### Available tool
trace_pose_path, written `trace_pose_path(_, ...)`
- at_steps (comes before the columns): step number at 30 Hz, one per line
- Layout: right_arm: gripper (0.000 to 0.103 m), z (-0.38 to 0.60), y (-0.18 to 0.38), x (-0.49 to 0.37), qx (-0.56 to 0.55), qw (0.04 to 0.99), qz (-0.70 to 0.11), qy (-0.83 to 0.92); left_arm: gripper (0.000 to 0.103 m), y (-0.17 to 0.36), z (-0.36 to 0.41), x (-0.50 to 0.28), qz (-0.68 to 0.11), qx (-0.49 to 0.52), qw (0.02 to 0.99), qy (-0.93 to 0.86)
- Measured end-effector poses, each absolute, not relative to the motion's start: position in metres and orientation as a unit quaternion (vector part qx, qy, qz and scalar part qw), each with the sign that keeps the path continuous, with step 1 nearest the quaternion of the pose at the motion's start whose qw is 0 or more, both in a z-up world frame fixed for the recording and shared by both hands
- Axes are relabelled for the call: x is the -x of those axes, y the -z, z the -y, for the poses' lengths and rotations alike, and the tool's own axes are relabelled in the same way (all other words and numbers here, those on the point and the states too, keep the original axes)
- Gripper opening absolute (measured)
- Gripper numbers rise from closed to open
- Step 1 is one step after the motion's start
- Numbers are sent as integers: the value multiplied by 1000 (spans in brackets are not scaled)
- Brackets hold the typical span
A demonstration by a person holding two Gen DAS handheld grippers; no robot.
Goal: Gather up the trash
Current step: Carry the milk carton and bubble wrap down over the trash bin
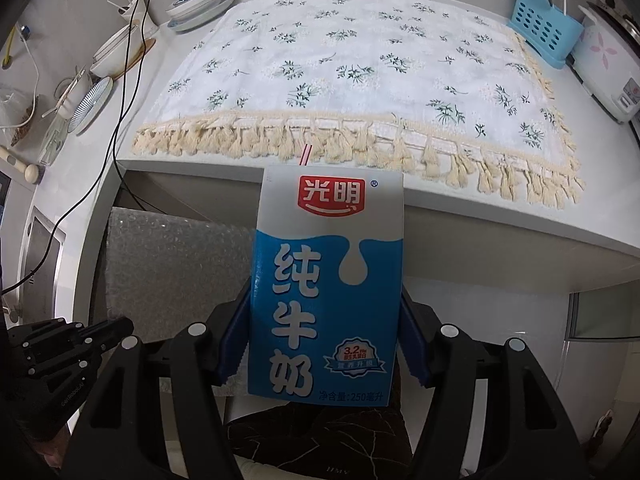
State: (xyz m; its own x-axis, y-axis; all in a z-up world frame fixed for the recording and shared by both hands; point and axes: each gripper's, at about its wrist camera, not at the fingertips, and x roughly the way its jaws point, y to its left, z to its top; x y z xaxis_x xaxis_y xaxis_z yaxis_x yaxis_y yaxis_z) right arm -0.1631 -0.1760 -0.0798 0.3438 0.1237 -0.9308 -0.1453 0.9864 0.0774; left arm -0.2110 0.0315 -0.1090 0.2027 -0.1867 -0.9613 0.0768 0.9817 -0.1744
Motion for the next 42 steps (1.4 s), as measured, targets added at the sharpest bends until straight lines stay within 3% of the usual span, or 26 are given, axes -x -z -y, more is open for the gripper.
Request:
trace_pose_path(18,61,190,149,173,4,800,-595,-75,3,148,-4,196,-621,55,774,109)
trace_pose_path(42,61,214,212,163,-12,772,-632,-57,3,251,36,182,-657,22,746,106)
